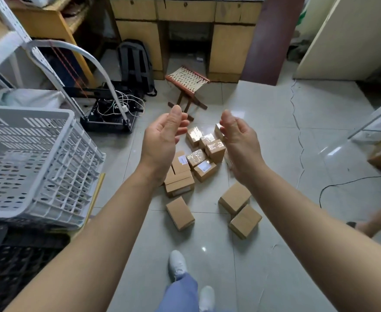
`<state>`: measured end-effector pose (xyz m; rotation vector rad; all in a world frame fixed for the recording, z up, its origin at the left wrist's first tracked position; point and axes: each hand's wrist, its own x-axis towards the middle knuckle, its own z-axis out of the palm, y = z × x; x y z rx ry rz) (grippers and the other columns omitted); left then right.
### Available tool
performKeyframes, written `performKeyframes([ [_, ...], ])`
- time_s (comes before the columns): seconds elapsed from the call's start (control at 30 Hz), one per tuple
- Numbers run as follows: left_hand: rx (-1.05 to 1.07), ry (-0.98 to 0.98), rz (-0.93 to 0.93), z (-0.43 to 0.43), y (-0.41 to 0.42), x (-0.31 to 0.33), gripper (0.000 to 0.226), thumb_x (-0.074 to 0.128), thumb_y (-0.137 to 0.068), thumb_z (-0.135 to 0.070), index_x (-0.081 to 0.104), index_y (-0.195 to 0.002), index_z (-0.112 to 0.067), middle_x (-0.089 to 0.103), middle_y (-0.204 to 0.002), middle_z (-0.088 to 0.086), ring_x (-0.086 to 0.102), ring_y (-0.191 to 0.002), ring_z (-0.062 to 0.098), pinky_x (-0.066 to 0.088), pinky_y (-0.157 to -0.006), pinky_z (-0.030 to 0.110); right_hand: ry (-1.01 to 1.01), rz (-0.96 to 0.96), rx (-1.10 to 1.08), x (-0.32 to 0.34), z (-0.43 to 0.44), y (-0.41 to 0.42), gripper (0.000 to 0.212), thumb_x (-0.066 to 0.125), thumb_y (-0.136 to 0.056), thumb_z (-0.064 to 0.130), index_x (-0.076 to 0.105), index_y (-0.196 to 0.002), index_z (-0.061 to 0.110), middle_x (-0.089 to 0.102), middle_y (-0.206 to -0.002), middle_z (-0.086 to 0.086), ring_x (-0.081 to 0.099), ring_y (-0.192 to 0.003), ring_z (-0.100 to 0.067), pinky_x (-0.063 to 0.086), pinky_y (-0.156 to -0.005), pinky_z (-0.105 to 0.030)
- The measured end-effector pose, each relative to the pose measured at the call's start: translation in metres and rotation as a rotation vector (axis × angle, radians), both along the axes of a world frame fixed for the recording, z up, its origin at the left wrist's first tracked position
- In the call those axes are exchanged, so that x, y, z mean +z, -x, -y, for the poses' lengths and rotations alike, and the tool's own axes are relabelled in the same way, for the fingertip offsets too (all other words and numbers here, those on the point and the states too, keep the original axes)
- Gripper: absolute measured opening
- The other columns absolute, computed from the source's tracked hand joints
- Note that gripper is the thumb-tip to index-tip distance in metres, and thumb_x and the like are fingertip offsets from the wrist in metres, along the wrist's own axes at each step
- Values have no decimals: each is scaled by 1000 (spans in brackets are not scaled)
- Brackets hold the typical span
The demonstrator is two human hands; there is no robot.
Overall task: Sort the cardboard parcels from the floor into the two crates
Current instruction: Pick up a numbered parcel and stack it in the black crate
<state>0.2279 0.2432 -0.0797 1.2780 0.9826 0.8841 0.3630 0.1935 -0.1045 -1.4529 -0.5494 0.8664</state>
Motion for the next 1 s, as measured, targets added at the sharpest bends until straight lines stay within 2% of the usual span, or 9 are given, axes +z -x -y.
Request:
performKeyframes([
  [0.1,8,18,-4,-22,-3,-11,31,40,-99,-41,62,-91,-20,65,-96,-2,62,-94,14,46,-93,34,16,11,9,-10,-22,-3,25,55,-93,44,62,-97,20,61,-88,10,57,-99,-14,45,-100,-37],
  [0.2,31,32,-2,-49,-2,-21,31,40,-98,-43,62,-91,-22,65,-96,-2,63,-94,13,46,-92,32,48,52,50,-16,-49,-2,30,52,-95,42,59,-107,16,60,-91,10,57,-98,-10,45,-92,-27],
  [0.3,51,40,-24,-74,-1,-36,31,40,-98,-44,62,-92,-22,65,-97,-2,63,-96,14,47,-91,31,79,65,84,-25,-76,-1,28,49,-96,41,58,-106,17,60,-93,10,56,-91,-2,43,-76,-16],
  [0.33,64,48,-33,-81,0,-42,32,40,-98,-44,62,-91,-22,65,-97,-1,63,-96,14,47,-91,32,93,76,95,-29,-84,0,31,49,-96,43,58,-108,16,60,-94,10,56,-92,-2,42,-74,-17],
  [0.43,107,89,-43,-101,0,-60,33,41,-98,-45,63,-91,-21,66,-96,-1,63,-93,13,47,-90,31,141,89,108,-45,-107,1,41,50,-94,48,60,-115,14,60,-97,11,56,-99,-6,41,-83,-24],
  [0.6,175,154,-50,-125,-1,-96,34,42,-98,-45,63,-91,-20,64,-95,0,61,-92,14,47,-88,32,203,94,179,-79,-137,-6,39,50,-95,45,61,-113,13,62,-96,10,56,-97,-7,41,-85,-26],
  [0.77,271,222,-69,-141,-2,-139,36,41,-97,-48,62,-91,-19,64,-95,0,61,-91,14,47,-88,33,260,142,257,-121,-163,-15,43,50,-95,46,61,-116,10,58,-89,8,53,-87,-8,41,-80,-26],
  [0.9,338,251,-72,-153,-8,-183,36,42,-97,-48,62,-89,-19,64,-94,1,61,-91,15,47,-88,33,309,160,313,-161,-177,-25,45,50,-96,44,60,-121,8,60,-100,5,53,-90,-5,40,-73,-17],
  [1.0,381,294,-88,-160,-11,-227,36,44,-96,-49,62,-88,-19,63,-94,1,61,-91,15,47,-81,28,352,168,360,-202,-189,-32,44,49,-95,46,59,-118,9,58,-98,6,51,-85,-2,38,-71,-19],
])
